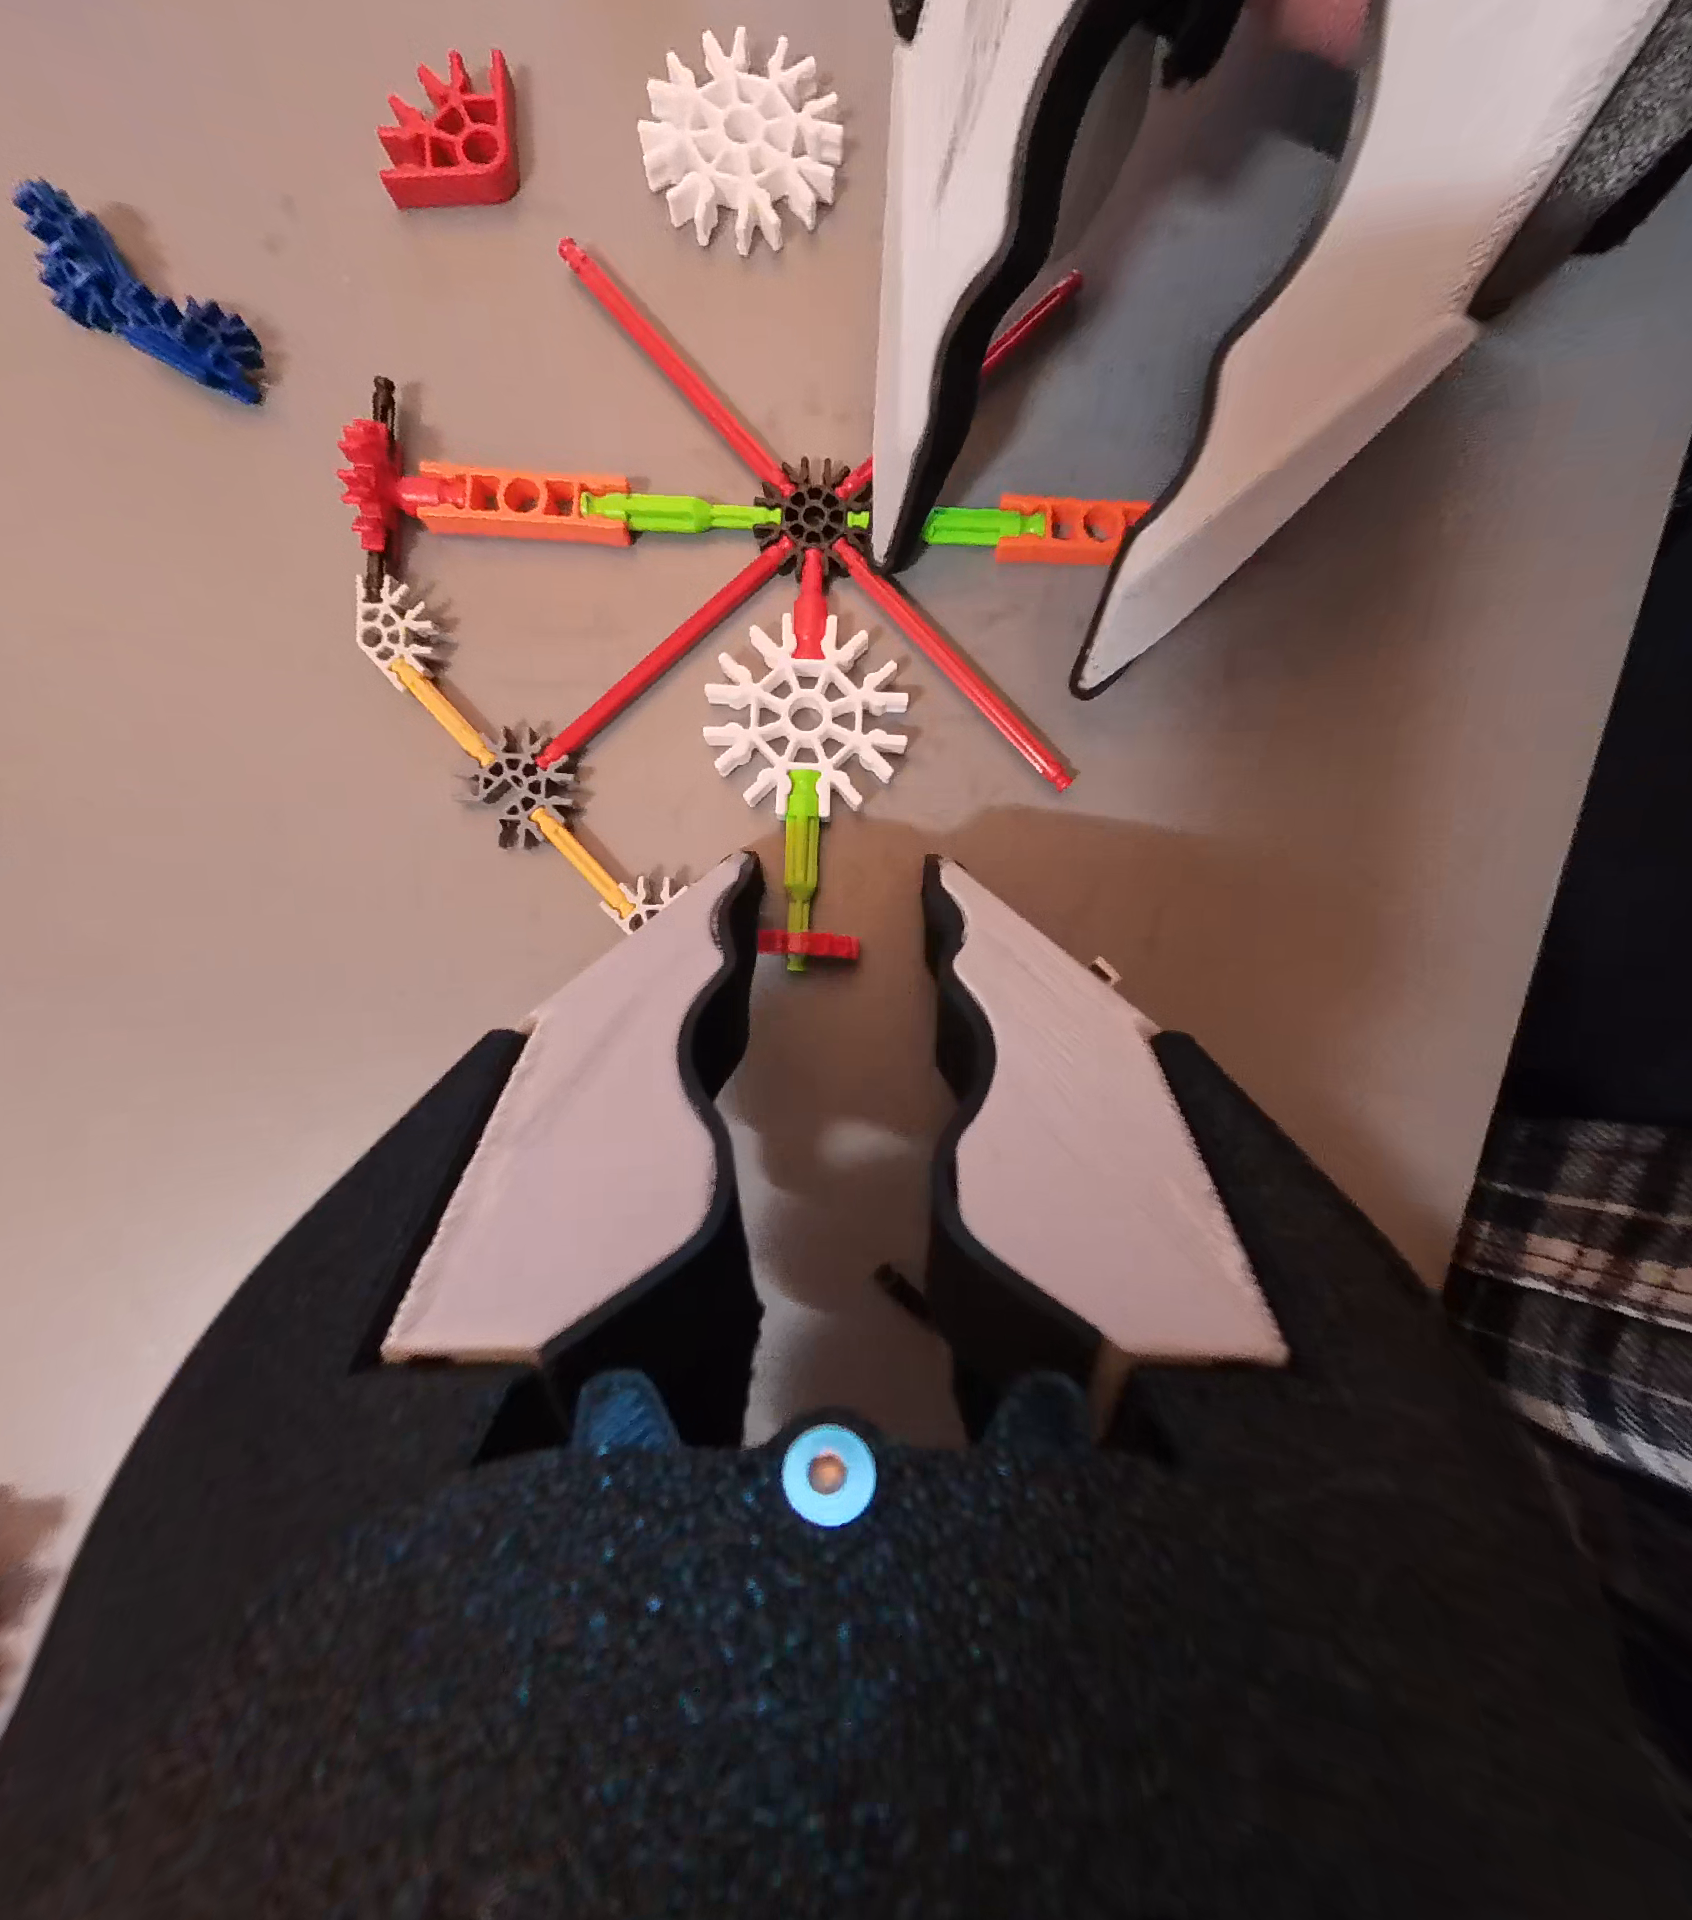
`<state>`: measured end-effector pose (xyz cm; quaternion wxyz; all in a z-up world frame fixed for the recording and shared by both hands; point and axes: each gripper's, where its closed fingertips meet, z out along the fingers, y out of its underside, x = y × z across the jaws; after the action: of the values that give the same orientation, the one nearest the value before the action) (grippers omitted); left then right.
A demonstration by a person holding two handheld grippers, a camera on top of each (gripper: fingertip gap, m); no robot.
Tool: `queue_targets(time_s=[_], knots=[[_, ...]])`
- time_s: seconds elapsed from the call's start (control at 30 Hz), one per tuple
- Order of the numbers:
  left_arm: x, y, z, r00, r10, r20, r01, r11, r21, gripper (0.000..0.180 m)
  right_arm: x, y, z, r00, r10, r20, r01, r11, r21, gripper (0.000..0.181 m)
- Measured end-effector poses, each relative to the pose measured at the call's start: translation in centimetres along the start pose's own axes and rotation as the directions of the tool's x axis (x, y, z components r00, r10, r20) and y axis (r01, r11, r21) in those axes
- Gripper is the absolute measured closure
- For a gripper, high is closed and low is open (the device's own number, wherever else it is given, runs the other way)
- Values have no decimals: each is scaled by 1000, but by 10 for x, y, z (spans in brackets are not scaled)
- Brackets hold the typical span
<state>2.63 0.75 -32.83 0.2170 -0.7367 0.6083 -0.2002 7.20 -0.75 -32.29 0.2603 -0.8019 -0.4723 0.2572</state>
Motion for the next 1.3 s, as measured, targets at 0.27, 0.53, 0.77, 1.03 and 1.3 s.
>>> queue_targets(time_s=[0.27,0.53,0.77,1.03,1.3], knots=[[-7,10,-9,996,-53,69,51,998,28,128,3,-2,-13,999,39,-15,-38,998,47,141],[-17,18,-31,979,-135,150,122,988,91,128,-1,4,-13,999,37,-6,-37,998,49,141],[-13,22,-29,975,-146,166,133,987,86,130,-4,5,-7,1000,13,-4,-13,1000,26,141],[-14,35,-50,952,-194,238,173,979,105,133,2,0,1,1000,11,-13,-11,1000,26,144],[-52,111,-124,806,-352,477,334,934,125,150,3,-17,-3,999,-28,-28,30,996,79,143]])
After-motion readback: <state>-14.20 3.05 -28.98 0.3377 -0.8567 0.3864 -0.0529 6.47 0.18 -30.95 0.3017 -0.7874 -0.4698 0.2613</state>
